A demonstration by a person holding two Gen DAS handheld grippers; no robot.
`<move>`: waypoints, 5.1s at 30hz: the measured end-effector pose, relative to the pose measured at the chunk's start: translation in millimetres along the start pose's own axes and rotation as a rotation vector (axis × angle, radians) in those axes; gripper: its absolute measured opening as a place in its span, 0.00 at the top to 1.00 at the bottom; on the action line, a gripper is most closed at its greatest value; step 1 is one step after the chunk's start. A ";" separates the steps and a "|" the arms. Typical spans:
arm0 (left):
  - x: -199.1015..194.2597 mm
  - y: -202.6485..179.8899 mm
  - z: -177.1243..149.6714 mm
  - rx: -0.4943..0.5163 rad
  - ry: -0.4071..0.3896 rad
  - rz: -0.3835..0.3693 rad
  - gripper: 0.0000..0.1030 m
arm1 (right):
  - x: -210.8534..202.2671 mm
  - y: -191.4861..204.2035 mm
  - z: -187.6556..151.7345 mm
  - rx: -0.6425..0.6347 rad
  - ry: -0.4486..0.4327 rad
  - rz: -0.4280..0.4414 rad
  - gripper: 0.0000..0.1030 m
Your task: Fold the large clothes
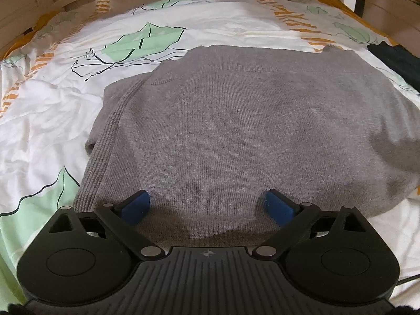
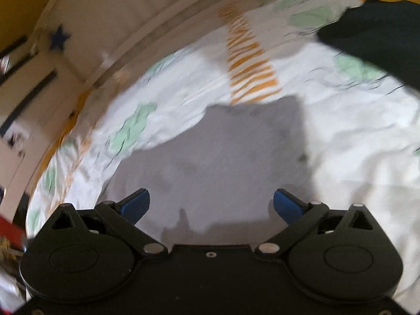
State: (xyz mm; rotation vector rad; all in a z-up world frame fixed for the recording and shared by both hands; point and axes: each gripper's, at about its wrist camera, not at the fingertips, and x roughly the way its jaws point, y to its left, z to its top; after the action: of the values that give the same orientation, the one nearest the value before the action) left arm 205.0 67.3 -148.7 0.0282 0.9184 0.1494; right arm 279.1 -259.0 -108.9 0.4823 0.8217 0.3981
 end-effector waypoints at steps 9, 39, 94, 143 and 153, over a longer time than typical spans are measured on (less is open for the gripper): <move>0.1 -0.7 -0.1 -0.003 0.000 0.007 0.06 | 48.7 -52.0 12.1 0.109 0.136 0.025 0.00; 31.3 -70.0 115.3 -0.037 -0.014 -0.143 0.76 | 86.2 -59.9 23.1 0.160 0.128 0.239 0.00; -6.6 31.9 64.5 -0.120 -0.043 -0.239 0.77 | 49.2 107.2 53.8 -0.067 0.074 0.229 0.68; -21.3 71.0 119.3 -0.100 -0.177 -0.288 0.64 | 135.2 221.4 -115.0 -0.551 0.272 0.321 0.55; 56.6 96.4 115.0 -0.252 -0.054 -0.322 0.40 | 135.4 218.4 -115.7 -0.520 0.260 0.330 0.59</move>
State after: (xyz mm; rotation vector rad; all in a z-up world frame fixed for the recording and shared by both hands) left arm 318.8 175.1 -115.0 -0.3464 0.8331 -0.0358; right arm 241.0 18.8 -136.9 0.0758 0.8496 0.9659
